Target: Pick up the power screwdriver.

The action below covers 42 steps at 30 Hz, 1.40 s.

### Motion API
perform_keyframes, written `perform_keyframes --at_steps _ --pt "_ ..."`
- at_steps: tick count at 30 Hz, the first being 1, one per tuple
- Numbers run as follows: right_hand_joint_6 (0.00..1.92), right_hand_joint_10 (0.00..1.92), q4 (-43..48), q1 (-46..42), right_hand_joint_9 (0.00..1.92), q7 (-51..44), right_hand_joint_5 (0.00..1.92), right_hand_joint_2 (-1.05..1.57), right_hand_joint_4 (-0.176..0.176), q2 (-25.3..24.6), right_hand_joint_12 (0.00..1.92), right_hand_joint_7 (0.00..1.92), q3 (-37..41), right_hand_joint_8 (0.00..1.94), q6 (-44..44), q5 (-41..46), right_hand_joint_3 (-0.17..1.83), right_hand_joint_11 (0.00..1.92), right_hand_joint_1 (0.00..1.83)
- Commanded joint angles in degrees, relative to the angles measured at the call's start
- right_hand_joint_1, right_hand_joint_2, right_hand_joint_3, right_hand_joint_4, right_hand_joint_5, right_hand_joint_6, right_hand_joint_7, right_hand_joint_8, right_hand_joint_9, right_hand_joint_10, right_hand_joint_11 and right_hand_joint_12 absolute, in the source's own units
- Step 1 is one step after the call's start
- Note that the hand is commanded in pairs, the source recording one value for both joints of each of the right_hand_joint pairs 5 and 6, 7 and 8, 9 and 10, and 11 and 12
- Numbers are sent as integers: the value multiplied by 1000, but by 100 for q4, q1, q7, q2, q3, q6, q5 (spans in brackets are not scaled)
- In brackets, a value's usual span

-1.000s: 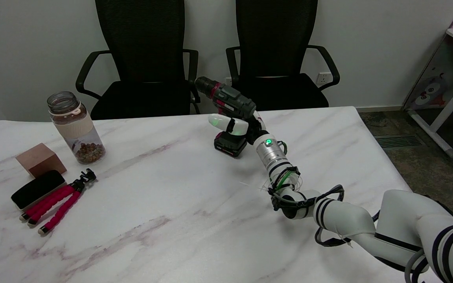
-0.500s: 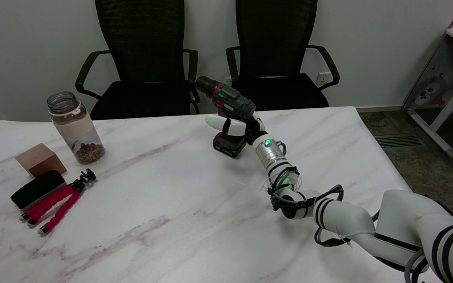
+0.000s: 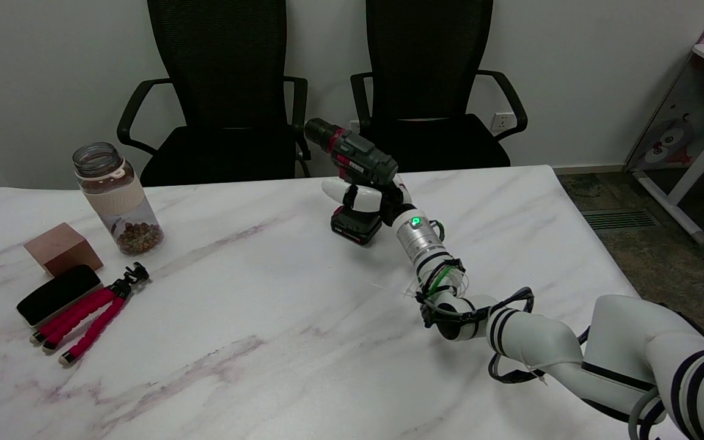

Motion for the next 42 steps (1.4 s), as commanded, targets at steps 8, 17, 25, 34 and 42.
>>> perform_keyframes --at_steps 8,17,25,34,42 --pt "159 1304 18 8 1304 7 159 305 62 0 1137 159 0 159 43 6 1048 1137 1117" --pt "166 1374 -8 8 1374 7 166 342 65 0 1243 166 0 166 43 6 1071 1243 1113" --pt "184 1478 -17 0 1478 7 184 403 74 0 1460 184 15 184 -7 6 1030 1460 1100" --pt "721 1577 -17 8 1577 7 721 576 116 0 1634 721 26 721 -10 6 857 1634 1071" --pt "975 1616 -26 0 1616 188 975 667 174 9 1734 975 29 975 -1 6 738 1734 1068"
